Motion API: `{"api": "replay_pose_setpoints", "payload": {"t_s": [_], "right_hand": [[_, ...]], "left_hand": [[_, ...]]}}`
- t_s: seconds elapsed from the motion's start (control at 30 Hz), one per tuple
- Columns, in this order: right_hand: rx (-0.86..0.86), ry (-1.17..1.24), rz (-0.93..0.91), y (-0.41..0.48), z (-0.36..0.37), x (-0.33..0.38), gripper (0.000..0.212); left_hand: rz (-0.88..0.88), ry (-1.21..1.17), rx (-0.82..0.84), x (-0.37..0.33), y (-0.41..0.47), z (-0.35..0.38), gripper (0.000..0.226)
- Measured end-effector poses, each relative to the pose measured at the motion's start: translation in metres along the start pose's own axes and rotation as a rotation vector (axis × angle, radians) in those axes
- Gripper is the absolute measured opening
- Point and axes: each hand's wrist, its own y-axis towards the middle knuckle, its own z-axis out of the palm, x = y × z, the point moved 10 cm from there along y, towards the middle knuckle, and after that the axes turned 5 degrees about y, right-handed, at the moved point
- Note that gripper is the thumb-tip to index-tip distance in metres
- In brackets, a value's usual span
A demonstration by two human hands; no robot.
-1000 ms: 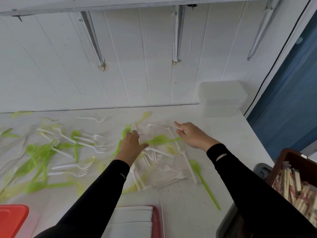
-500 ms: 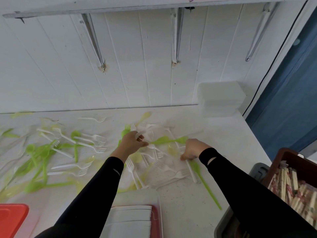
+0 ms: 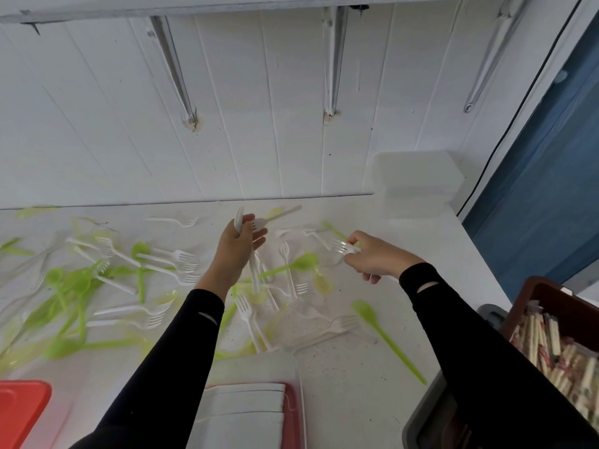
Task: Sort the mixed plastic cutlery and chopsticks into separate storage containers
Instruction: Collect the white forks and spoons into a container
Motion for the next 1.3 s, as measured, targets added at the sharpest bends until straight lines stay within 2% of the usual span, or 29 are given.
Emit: {"api": "replay_pose_setpoints", "payload": {"t_s": [0.07, 0.17, 0.27, 0.37, 0.5, 0.6, 0.7, 0.8, 0.87, 0.93, 1.0, 1.1, 1.17, 1.3], "right_hand": [[0.052, 0.001, 0.014, -0.001, 0.009, 0.0, 0.033], [0.245, -0.147, 0.056, -0.007, 0.036, -0.004, 0.054], [0.421, -0.461, 0.08, -0.022, 0.06, -0.01, 0.069], [0.445, -0.671, 0.051, -0.022, 0.071, -0.013, 0.062], [0.411, -0.663, -0.019, -0.009, 0.079, -0.012, 0.03], [0.356, -0.545, -0.032, -0.009, 0.063, -0.004, 0.028], [0.358, -0.39, -0.038, -0.01, 0.049, -0.001, 0.034], [0.344, -0.124, -0.07, -0.011, 0.04, 0.007, 0.035], [0.304, 0.028, -0.108, -0.009, 0.035, 0.016, 0.029], [0.268, 0.126, -0.13, -0.009, 0.033, 0.024, 0.022], [0.304, 0.187, -0.144, -0.013, 0.038, 0.029, 0.011], [0.44, 0.277, -0.1, -0.021, 0.048, 0.03, 0.016], [0.462, 0.402, -0.042, -0.021, 0.047, 0.029, 0.023], [0.467, 0.619, 0.032, -0.019, 0.047, 0.03, 0.025]], "left_hand": [[0.015, -0.042, -0.026, -0.003, 0.0, -0.004, 0.022], [0.037, -0.103, -0.083, -0.008, 0.001, -0.012, 0.022], [0.038, -0.126, -0.141, -0.01, 0.001, -0.019, 0.02], [0.019, -0.108, -0.19, -0.008, 0.0, -0.024, 0.03], [-0.008, -0.158, -0.183, -0.009, -0.002, -0.024, 0.041], [-0.021, -0.162, -0.143, -0.013, -0.008, -0.018, 0.041], [0.075, 0.12, -0.03, -0.026, -0.017, -0.004, 0.042], [0.375, 0.465, 0.046, -0.051, -0.042, 0.026, 0.035], [0.576, 0.521, 0.105, -0.064, -0.063, 0.05, 0.033], [0.745, 0.568, 0.25, -0.066, -0.079, 0.076, 0.041], [0.891, 0.671, 0.372, -0.06, -0.09, 0.098, 0.056], [0.956, 0.693, 0.429, -0.059, -0.095, 0.105, 0.073], [0.98, 0.675, 0.446, -0.062, -0.097, 0.104, 0.079], [1.025, 0.702, 0.402, -0.069, -0.102, 0.102, 0.07]]}}
